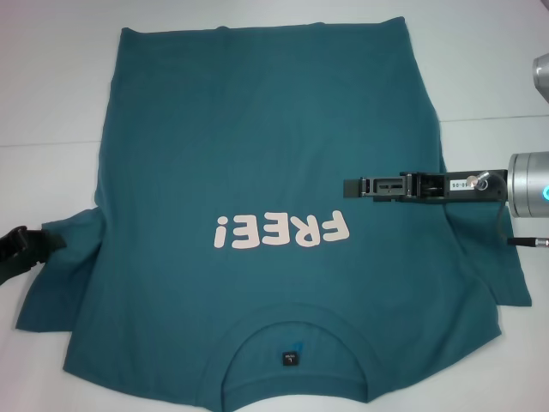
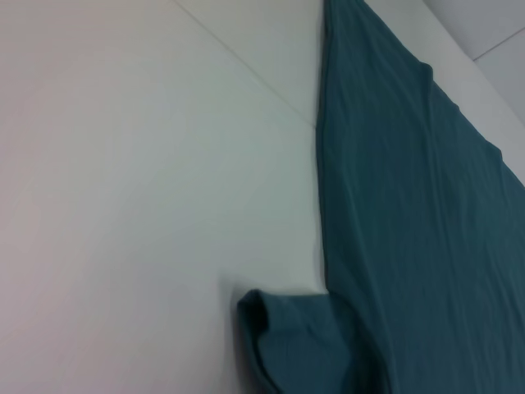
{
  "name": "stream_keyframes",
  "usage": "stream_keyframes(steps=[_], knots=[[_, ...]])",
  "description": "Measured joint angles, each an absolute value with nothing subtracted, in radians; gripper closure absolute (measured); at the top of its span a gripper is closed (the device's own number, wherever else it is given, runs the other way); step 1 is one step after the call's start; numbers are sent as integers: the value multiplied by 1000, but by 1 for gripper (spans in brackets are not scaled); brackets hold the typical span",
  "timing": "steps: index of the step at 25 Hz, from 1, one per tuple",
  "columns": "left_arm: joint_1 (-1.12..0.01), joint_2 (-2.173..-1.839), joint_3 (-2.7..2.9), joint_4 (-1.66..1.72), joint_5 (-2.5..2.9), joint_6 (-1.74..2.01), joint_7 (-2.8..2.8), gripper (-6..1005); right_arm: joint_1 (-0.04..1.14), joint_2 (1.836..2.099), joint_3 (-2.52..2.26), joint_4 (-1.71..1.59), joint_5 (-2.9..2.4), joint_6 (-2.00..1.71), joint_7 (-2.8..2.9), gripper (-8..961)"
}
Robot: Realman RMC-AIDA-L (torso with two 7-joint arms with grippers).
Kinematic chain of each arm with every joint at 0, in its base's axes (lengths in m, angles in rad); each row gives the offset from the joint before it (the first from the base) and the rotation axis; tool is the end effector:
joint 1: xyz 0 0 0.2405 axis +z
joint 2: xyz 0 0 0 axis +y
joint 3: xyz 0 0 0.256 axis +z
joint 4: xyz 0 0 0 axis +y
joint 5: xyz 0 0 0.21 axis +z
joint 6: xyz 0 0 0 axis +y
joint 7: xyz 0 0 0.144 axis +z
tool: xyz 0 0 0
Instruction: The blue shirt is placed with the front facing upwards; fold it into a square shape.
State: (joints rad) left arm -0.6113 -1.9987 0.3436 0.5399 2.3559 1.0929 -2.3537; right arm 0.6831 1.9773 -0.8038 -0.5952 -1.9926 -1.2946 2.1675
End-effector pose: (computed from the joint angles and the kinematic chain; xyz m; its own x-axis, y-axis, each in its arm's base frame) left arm -0.3508 0.3764 0.0442 -0.0626 0.7465 0.6624 0.9944 0.1031 -0.0221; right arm 0.2464 0.3997 0.0206 0.3754 -0.7821 -0.4974 -0.9008 -0.4342 0.0029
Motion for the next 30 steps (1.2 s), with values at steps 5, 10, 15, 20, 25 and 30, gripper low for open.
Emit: stream_keyframes(steps=[5,10,15,20,25,30], knots=[[-600,-2002,344,541,2361,1102,-2367,743,685,1977,-804,-595,-1993,-1295,2167,33],[-598,-2003,344,541,2379,1107,-2369,746,687,1977,-804,-595,-1993,-1297,2167,33],[-602,-2005,345,540,2379,1108,-2369,749,686,1979,-804,-595,-1993,-1297,2167,33],[-604,-2006,351,539,2379,1108,-2370,751,684,1979,-804,-595,-1993,-1297,2168,33],[-604,-2006,356,538,2379,1106,-2370,768,684,1979,-804,-595,-1993,-1298,2167,34],[-606,-2006,383,539,2382,1109,-2391,788,683,1979,-804,-595,-1992,-1298,2168,34]])
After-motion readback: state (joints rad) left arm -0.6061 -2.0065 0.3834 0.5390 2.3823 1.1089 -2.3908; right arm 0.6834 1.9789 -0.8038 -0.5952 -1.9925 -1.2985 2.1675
